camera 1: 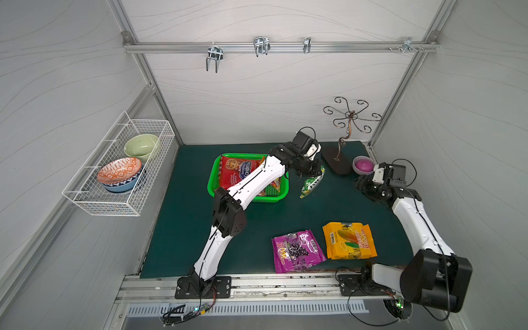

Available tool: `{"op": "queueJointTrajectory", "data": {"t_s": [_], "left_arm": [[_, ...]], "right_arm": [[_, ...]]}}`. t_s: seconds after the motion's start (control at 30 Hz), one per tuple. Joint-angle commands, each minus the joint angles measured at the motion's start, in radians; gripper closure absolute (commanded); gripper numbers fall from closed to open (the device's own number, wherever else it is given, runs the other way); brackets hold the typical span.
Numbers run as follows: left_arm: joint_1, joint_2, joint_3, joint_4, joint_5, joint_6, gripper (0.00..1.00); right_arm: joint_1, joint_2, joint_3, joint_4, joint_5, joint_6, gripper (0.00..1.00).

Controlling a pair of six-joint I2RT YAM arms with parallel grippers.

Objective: Put the candies in the basket
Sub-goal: Place the candy in the basket.

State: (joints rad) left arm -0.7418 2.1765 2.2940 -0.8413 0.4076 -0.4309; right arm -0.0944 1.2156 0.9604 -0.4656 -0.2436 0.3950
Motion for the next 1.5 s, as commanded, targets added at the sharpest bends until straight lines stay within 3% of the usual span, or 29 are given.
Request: {"op": "queueJointTrajectory", "data": {"t_s": [0.0, 0.27, 0.47, 0.8, 1.1, 1.3, 1.47], "left_arm": [[0.071, -0.119, 0.011, -0.042, -0.021, 0.049, 1.00], [0.245, -0.231, 0.004, -0.090, -0.030, 0.074, 1.00], [0.344, -0.240, -0.005, -0.080, -0.044, 0.075, 1.00], [0.391, -0.116, -0.035, -0.008, -0.073, 0.069, 1.00], [0.406, 0.112, -0.043, 0.052, -0.116, 0.084, 1.00], [0.444, 0.194, -0.061, 0.066, -0.009, 0.036, 1.00], [0.455, 0.153, -0.117, 0.137, 0.180, -0.119, 1.00]], "right_arm": [[0.083, 0.003, 0.070, -0.039, 0.014, -0.043, 0.36], [0.168, 0.057, 0.092, -0.034, -0.009, -0.059, 0.36], [0.179, 0.072, 0.093, -0.036, -0.027, -0.066, 0.36], [0.180, 0.089, 0.068, -0.059, -0.048, -0.091, 0.36], [0.180, 0.061, 0.052, -0.097, -0.028, -0.122, 0.37], [0.196, 0.072, 0.075, -0.101, -0.068, -0.130, 0.36], [0.332, 0.149, 0.168, -0.114, -0.026, -0.168, 0.36]]}}
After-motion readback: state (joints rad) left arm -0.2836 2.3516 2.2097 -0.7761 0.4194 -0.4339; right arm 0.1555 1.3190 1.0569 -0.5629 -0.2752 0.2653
